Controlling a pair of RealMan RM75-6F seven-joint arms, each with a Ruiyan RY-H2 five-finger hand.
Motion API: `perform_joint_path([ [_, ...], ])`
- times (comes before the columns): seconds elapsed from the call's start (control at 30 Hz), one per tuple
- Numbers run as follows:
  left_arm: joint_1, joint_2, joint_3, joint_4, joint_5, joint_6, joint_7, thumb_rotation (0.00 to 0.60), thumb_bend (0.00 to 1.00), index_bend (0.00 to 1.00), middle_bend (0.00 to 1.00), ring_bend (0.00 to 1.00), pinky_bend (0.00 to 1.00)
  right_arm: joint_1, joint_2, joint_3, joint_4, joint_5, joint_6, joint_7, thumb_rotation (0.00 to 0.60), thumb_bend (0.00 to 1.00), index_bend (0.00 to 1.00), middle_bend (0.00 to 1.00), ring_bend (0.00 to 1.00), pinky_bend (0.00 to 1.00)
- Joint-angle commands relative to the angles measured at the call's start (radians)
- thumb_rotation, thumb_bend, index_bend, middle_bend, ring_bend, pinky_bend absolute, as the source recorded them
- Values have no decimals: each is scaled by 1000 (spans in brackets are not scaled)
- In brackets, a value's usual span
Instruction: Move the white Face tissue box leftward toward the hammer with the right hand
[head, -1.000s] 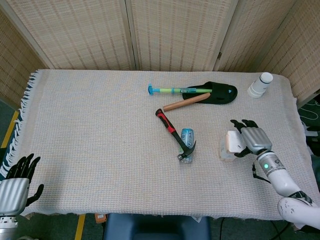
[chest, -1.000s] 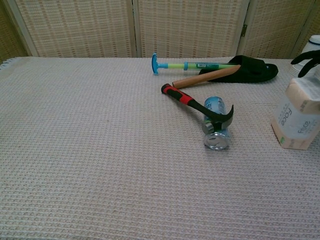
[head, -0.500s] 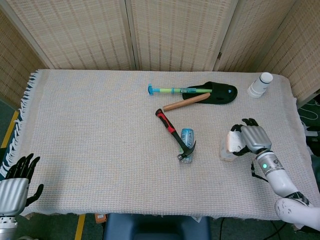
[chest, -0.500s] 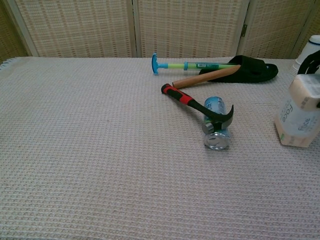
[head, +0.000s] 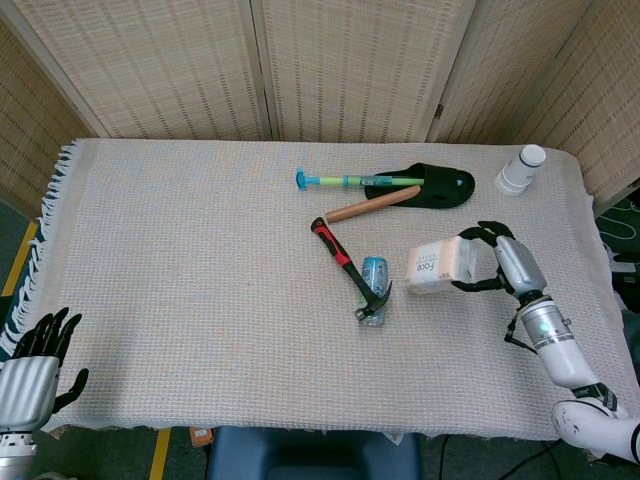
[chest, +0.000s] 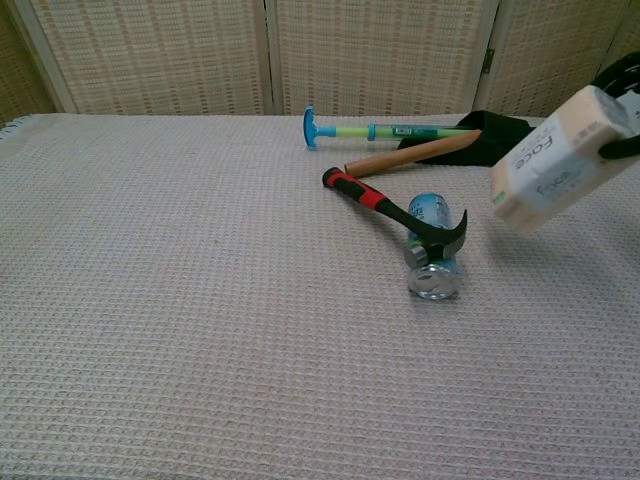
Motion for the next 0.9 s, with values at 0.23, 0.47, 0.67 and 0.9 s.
perform_joint_path([
  [0.23, -5, -2, -6, 4, -18, -11, 4, 600, 344, 100, 0, 0, 151, -22, -418, -103, 892, -412, 116, 1005, 600, 117, 469, 461, 278, 0],
  [0.47, -7, -3, -8, 4, -29, -16, 9, 600, 346, 100, 0, 0, 152, -8, -507, -144, 1049, -432, 99, 1069, 600, 138, 468, 461, 278, 0],
  [0.67, -9, -4, -8, 4, -35, -21, 14, 600, 344, 100, 0, 0, 152, 1, -541, -164, 1119, -438, 98, 1106, 600, 145, 468, 461, 278, 0],
  [0.9, -8, -5, -9, 3, -39, -19, 17, 600, 344, 100, 0, 0, 151, -3, -561, -168, 1162, -423, 77, 962, 600, 150, 469, 461, 278, 0],
])
